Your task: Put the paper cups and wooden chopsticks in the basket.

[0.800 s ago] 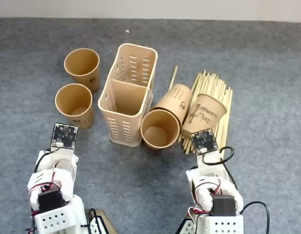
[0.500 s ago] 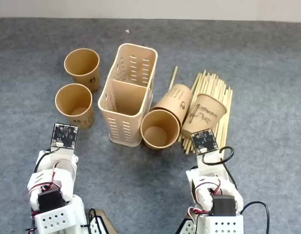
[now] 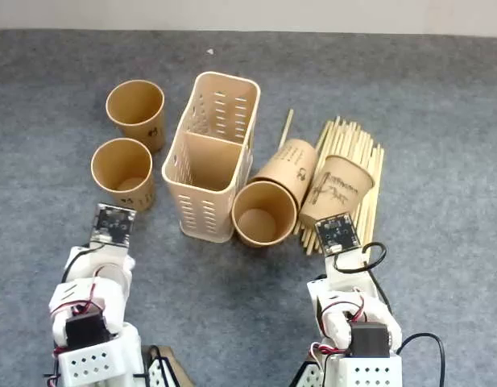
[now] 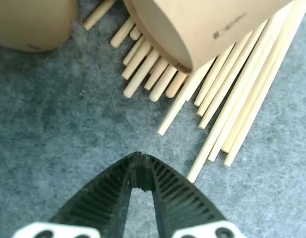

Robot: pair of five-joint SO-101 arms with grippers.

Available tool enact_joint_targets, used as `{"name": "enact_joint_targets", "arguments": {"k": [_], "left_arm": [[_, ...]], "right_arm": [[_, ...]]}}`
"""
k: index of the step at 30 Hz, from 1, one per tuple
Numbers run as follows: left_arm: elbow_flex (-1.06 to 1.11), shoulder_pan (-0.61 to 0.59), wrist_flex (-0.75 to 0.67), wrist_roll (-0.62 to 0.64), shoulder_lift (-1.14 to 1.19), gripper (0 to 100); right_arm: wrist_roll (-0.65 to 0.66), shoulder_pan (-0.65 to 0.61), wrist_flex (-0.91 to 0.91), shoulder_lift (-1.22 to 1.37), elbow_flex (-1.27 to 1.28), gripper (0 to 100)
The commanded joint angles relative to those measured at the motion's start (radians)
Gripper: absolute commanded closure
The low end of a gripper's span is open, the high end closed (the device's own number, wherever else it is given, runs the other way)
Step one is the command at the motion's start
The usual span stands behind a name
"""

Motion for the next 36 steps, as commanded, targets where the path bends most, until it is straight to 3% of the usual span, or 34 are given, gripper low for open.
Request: {"name": "enact_joint_targets", "arguments": {"k": [1,14,19,20,26,31,36], "left_arm": [[0.016,0.087,-0.017,-0.006,-0.001,95],[0.013,0.110,0.035,-0.011,-0.004,95],[-0.048,-0.013,0.032,-0.020,-0.005,95],[-0.088,-0.047,0.032,-0.038,-0.005,95],[-0.424,-0.240,0.040,-0.048,0.004,93],[-0.605,-0.246,0.037,-0.044,0.094,83],[-0.918,-0.252,0.046,0.084,0.521,85]], "right_arm": [[-0.009,0.004,0.005,-0.007,0.151,99.4],[0.000,0.008,-0.004,-0.008,0.150,99.3],[0.394,0.047,-0.070,-0.008,0.150,99.3],[0.411,0.071,-0.099,-0.008,0.150,99.3],[0.107,0.205,-0.291,-0.008,0.148,99.3],[0.098,0.211,-0.255,-0.008,0.150,99.2],[0.097,0.278,-0.249,-0.008,0.062,99.1]]}}
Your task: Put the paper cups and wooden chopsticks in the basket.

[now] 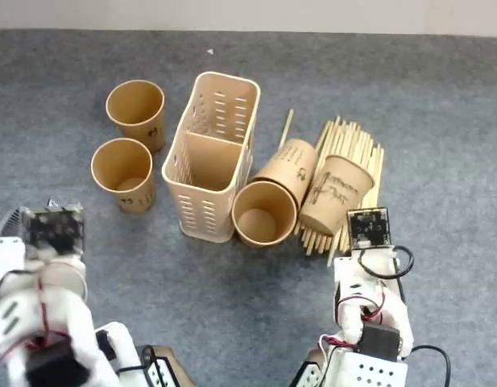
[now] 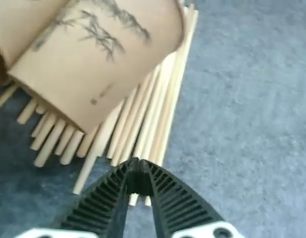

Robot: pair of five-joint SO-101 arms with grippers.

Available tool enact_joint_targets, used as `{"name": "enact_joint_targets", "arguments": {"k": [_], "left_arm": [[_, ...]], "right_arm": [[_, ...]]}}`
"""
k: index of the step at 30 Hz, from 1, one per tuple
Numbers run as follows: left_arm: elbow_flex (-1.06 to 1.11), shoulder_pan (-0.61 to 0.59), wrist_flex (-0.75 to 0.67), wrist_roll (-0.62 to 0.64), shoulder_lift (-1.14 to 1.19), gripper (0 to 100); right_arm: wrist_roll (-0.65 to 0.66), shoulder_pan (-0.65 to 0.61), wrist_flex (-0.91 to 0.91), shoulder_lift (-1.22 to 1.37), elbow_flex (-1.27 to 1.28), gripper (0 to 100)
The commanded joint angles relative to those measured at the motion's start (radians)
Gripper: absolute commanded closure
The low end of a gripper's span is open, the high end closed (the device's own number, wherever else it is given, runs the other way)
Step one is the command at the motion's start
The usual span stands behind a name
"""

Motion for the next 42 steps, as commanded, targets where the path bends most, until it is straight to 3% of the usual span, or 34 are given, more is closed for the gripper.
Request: {"name": "enact_joint_targets", "arguments": {"k": [1,8,13,20,28,42], "left_arm": [[-0.297,-0.018,0.026,0.103,0.367,85],[-1.101,0.019,0.373,0.253,1.079,85],[-1.573,0.093,0.654,0.270,1.449,85],[-1.537,0.088,0.652,0.285,1.596,85],[-1.412,0.259,0.647,0.284,1.607,85],[-1.147,0.265,0.390,0.281,1.774,85]], "right_arm": [[-0.011,0.039,-0.001,-0.008,0.025,98.4],[-0.109,0.016,0.162,-0.001,-0.280,83.7],[-0.135,-0.001,0.105,-0.008,-0.122,83.5],[-0.129,-0.001,-0.028,-0.008,0.073,83.5],[-0.129,-0.001,-0.030,-0.008,0.081,83.5],[-0.129,-0.001,-0.030,-0.008,0.082,83.5]]}}
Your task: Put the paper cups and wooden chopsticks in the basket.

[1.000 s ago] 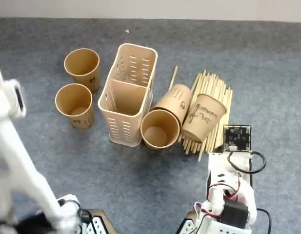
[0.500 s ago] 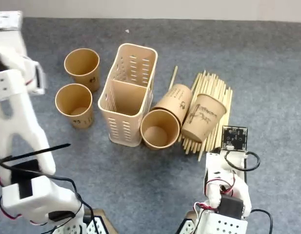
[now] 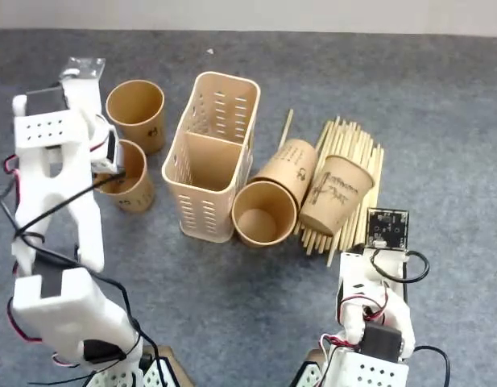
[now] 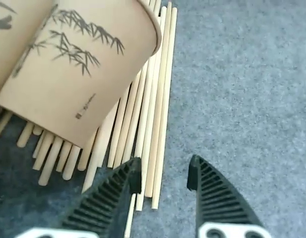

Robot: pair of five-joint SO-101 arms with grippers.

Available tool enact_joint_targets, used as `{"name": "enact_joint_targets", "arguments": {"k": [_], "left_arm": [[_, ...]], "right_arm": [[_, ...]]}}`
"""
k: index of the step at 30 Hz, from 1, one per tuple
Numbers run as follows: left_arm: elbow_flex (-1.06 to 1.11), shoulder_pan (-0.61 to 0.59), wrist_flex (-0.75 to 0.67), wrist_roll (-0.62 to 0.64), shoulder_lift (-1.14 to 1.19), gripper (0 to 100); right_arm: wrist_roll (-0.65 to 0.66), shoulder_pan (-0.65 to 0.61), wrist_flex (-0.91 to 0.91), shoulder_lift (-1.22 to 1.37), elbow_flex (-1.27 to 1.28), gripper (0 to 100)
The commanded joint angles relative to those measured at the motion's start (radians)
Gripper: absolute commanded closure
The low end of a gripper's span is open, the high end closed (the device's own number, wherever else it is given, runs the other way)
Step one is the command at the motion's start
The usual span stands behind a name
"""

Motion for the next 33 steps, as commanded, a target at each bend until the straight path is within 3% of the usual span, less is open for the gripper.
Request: {"name": "enact_joint_targets", "arguments": {"k": [1,11,19,25,33], "left_arm": [[0.005,-0.004,-0.043,0.005,0.018,85],[-0.091,-0.004,-0.032,0.003,0.047,85],[-0.409,0.001,0.199,-0.029,0.022,85],[-0.305,-0.004,0.163,-0.051,0.022,85],[-0.196,-0.099,0.054,-0.110,0.024,85]], "right_arm": [[0.000,-0.007,-0.019,-0.008,0.084,83.5],[0.000,-0.045,-0.021,-0.008,0.084,83.5],[0.000,-0.062,-0.021,-0.008,0.085,83.5],[0.000,-0.062,-0.021,-0.008,0.085,83.5],[0.043,-0.065,-0.021,-0.008,0.087,83.5]]}}
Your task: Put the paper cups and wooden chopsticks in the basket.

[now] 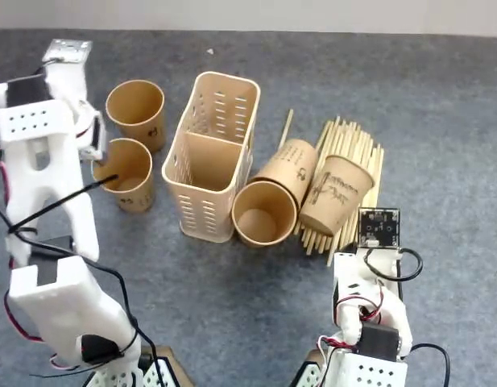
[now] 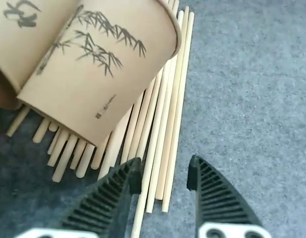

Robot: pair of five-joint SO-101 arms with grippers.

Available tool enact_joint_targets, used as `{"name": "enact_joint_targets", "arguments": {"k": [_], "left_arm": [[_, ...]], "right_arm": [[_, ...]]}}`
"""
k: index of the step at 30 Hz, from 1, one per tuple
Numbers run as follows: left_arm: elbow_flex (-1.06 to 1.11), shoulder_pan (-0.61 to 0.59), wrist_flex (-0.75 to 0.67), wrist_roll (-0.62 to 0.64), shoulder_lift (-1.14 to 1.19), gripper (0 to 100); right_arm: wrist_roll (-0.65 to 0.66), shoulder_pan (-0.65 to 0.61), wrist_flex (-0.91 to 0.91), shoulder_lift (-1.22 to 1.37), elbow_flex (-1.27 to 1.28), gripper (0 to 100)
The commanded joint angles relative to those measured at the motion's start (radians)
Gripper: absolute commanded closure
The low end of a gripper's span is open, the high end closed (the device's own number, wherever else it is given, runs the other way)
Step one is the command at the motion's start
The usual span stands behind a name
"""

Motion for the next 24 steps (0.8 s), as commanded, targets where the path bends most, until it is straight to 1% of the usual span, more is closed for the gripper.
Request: {"name": "enact_joint_targets", "arguments": {"k": [1,6,12,14,16,17,18,19,21,24], "left_arm": [[0.035,-0.025,-0.032,-0.046,-0.038,85],[0.110,-0.013,-0.083,-0.049,-0.038,85],[0.193,0.062,-0.140,-0.074,-0.038,85],[0.226,0.096,-0.166,-0.086,-0.038,90],[0.245,0.133,-0.192,-0.150,-0.038,99],[0.246,0.145,-0.195,-0.183,-0.038,100],[0.245,0.153,-0.195,-0.192,-0.038,98],[0.242,0.156,-0.195,-0.181,-0.042,100],[0.213,0.151,-0.183,-0.169,-0.048,99],[0.102,0.130,-0.077,-0.173,-0.048,100]], "right_arm": [[0.025,-0.010,-0.021,-0.008,0.087,83.5],[0.025,-0.010,-0.019,-0.008,0.087,83.5],[0.026,-0.010,-0.019,-0.008,0.087,83.5],[0.026,-0.010,-0.019,-0.008,0.087,83.5],[0.026,-0.010,-0.019,-0.008,0.087,83.5],[0.028,-0.010,-0.019,-0.008,0.088,83.5],[0.028,-0.010,-0.019,-0.008,0.091,83.5],[0.029,-0.010,-0.021,-0.008,0.102,83.5],[0.031,-0.010,-0.021,-0.008,0.117,83.5],[0.031,-0.010,-0.021,-0.008,0.119,83.5]]}}
